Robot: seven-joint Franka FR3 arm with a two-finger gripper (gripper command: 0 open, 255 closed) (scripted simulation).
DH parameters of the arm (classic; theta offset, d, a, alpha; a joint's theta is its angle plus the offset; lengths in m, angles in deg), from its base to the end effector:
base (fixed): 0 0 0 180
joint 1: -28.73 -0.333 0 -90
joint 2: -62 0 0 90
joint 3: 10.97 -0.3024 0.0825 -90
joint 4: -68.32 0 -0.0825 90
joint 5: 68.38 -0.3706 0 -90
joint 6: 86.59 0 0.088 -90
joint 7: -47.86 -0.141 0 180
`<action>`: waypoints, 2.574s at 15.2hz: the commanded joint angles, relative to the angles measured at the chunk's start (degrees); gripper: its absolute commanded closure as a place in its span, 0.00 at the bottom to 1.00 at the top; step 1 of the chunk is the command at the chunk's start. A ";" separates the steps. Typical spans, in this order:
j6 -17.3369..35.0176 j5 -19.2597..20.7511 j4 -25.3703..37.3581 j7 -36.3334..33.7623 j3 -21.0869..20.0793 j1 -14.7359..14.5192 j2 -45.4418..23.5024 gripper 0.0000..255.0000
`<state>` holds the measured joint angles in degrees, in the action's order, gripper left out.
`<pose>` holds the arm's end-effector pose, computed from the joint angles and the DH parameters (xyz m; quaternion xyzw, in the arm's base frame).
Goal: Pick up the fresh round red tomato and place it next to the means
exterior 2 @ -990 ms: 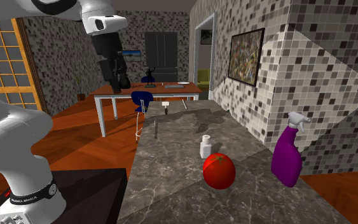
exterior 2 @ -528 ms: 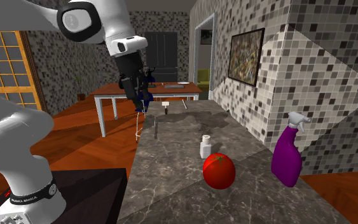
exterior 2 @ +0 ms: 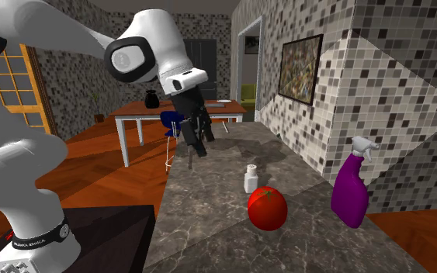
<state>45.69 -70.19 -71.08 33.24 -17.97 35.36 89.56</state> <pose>0.4401 0.0062 0.4749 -0.9754 0.1322 -0.1765 0.0075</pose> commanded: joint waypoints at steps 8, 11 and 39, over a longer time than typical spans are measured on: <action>17.58 10.05 6.12 -12.57 -3.55 7.29 -17.86 0.00; 20.23 12.69 7.40 -15.10 -3.85 8.27 -21.34 0.00; 20.60 13.52 9.59 -15.39 -3.83 8.57 -23.96 1.00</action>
<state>66.95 -56.13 -61.71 17.28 -21.87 43.95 65.13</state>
